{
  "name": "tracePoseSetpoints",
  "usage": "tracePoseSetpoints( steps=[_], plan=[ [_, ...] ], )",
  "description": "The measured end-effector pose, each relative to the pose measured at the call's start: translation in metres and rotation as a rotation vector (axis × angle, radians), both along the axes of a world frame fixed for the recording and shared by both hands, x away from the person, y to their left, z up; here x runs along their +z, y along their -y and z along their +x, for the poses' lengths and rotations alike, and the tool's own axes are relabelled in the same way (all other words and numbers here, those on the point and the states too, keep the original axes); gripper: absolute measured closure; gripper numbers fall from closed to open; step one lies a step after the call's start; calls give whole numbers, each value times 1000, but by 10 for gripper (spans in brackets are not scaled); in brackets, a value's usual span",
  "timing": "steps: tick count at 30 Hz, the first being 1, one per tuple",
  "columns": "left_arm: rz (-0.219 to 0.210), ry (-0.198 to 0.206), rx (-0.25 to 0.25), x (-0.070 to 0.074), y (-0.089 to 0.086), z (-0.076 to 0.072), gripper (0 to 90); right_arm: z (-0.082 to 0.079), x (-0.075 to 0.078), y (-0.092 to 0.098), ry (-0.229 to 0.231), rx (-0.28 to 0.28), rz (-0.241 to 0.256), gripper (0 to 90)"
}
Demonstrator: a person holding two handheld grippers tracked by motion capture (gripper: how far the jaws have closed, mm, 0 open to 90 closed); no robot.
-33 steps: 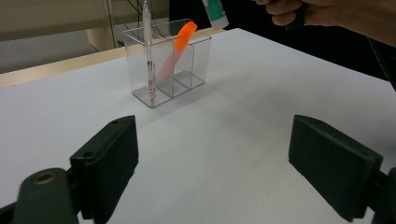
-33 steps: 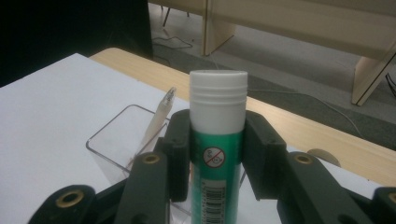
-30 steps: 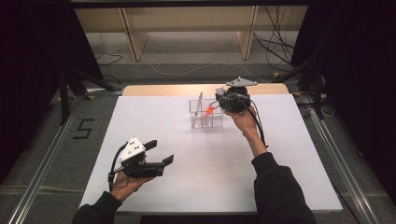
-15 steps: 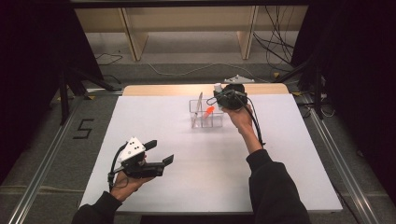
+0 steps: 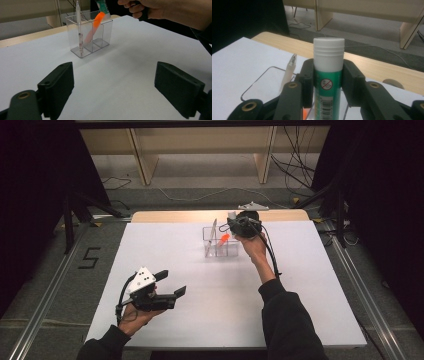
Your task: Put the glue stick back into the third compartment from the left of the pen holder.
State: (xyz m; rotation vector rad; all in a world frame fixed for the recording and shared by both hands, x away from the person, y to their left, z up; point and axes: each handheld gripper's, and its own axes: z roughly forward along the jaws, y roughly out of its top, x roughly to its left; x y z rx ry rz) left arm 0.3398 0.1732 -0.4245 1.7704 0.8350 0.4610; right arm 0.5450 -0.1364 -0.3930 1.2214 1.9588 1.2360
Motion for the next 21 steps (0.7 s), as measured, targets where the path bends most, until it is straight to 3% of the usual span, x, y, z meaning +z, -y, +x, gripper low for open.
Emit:
tracePoseSetpoints(
  steps=[15, 16, 19, 21],
  plan=[
    [-5, 0, 0, 0, 1, 0, 154, 5, -9, -3, -26, -17, -7, 645],
    [-3, -2, -1, 0, 0, 0, 154, 5, -10, -3, -32, -19, -6, 629],
    [-2, -5, 2, 0, 1, 0, 154, 4, -6, 0, -55, -10, 17, 443],
    [-2, -5, 1, 0, 1, 0, 154, 1, 0, 2, -34, -31, -2, 400]
  ],
)
